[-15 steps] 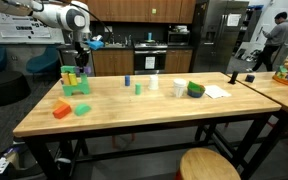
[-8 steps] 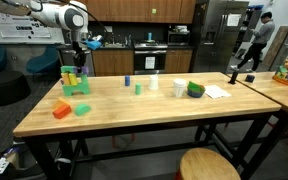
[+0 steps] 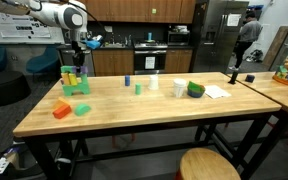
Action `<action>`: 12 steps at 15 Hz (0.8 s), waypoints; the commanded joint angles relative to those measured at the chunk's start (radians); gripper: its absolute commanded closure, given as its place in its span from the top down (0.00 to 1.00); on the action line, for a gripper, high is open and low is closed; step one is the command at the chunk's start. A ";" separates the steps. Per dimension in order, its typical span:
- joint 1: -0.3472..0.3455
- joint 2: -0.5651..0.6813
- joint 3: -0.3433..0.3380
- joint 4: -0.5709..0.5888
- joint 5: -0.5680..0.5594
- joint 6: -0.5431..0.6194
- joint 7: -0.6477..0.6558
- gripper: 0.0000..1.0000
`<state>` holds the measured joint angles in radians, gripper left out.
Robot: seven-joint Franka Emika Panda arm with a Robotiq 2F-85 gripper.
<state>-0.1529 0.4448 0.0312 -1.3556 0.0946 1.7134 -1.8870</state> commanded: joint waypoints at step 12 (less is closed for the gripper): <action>0.006 0.047 -0.006 0.069 -0.013 0.013 0.047 0.16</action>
<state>-0.1536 0.4764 0.0294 -1.3180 0.0942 1.7247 -1.8614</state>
